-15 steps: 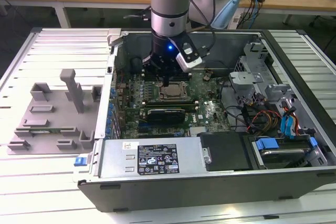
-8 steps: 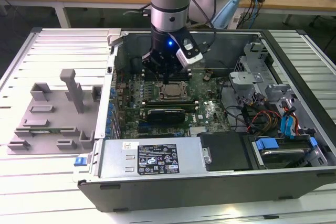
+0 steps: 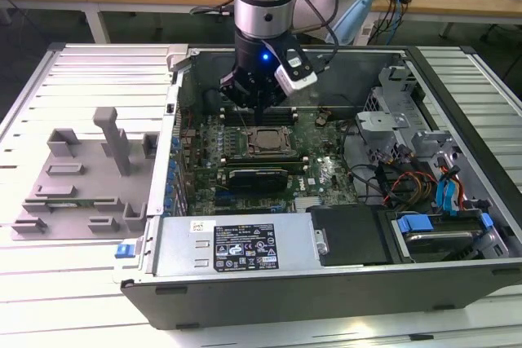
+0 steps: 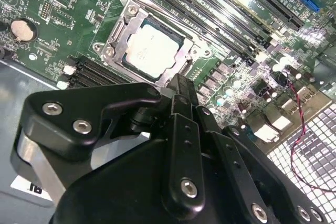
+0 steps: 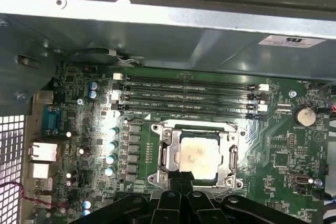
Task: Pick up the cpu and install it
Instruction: 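Install the first cpu locking lever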
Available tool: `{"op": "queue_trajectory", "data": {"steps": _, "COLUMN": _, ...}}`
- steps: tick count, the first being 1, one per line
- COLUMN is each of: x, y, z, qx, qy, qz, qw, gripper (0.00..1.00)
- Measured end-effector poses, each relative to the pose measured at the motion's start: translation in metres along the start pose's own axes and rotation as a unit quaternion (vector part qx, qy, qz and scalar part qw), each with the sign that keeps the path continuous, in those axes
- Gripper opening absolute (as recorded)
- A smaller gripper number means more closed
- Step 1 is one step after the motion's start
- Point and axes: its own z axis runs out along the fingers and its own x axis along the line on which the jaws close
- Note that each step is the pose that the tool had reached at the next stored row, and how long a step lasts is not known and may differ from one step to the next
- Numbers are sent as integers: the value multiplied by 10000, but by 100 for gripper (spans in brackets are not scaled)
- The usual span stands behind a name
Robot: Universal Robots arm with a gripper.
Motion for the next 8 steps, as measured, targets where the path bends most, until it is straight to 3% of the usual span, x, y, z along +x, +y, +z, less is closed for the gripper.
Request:
{"op": "queue_trajectory", "data": {"steps": 1, "x": 10, "y": 0, "z": -1, "qx": 1, "qy": -1, "qz": -1, "qw": 10000, "gripper": 11}}
{"op": "queue_trajectory", "data": {"steps": 8, "x": 334, "y": 21, "z": -6, "qx": 2, "qy": -32, "qz": -2, "qw": 10000, "gripper": 11}}
